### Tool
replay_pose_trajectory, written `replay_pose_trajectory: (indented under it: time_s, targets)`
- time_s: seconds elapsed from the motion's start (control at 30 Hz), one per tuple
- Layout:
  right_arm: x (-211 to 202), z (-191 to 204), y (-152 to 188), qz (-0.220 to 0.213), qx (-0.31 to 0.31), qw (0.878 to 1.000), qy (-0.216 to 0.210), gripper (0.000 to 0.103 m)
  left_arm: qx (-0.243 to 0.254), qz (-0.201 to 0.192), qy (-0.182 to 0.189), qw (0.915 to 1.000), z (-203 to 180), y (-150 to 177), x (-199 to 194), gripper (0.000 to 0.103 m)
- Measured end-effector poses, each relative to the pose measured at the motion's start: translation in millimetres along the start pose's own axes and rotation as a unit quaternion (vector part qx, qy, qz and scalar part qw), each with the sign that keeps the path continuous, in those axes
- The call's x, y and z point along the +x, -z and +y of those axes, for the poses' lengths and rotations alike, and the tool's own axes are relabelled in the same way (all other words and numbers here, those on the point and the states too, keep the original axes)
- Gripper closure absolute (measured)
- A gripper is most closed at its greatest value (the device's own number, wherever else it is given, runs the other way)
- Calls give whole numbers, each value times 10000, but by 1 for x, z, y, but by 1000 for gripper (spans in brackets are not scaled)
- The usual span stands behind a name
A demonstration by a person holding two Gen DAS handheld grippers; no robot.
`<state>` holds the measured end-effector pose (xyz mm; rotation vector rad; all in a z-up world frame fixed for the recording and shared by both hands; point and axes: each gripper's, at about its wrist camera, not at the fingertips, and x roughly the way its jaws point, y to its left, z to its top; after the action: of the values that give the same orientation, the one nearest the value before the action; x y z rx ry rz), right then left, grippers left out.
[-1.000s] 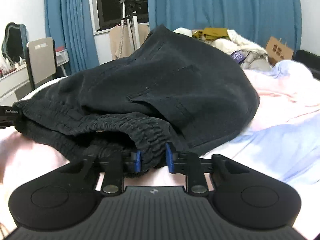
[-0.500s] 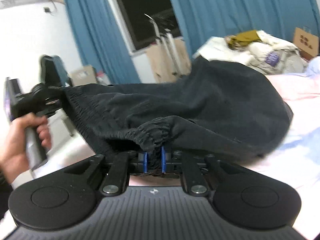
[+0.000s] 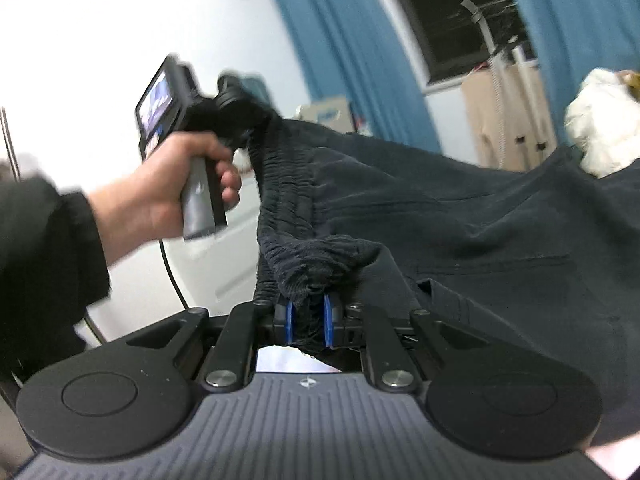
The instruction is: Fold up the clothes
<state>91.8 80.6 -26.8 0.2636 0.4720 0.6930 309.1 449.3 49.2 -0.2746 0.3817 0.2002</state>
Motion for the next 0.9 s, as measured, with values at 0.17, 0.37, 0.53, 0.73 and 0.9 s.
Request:
replay_pose_trajectory:
  time_s: [0.17, 0.37, 0.53, 0.73, 0.9]
  targets:
    - [38, -13, 30, 541, -42, 9985, 13, 84, -439, 379, 0, 9983, 41, 46, 36, 94]
    - [28, -19, 20, 769, -5, 9968, -210, 63, -569, 389, 214, 9974, 47, 41, 6, 59]
    - [-1, -3, 12, 1003, -173, 9945, -252, 51, -386, 315, -174, 9986, 30, 42, -51, 25]
    - [-72, 7, 0, 820, -486, 9954, 65, 50, -145, 179, -190, 9996, -6, 64, -129, 20]
    - [-136, -9, -7, 503, -579, 9955, 556, 50, 206, 182, 282, 9992, -70, 93, -189, 19]
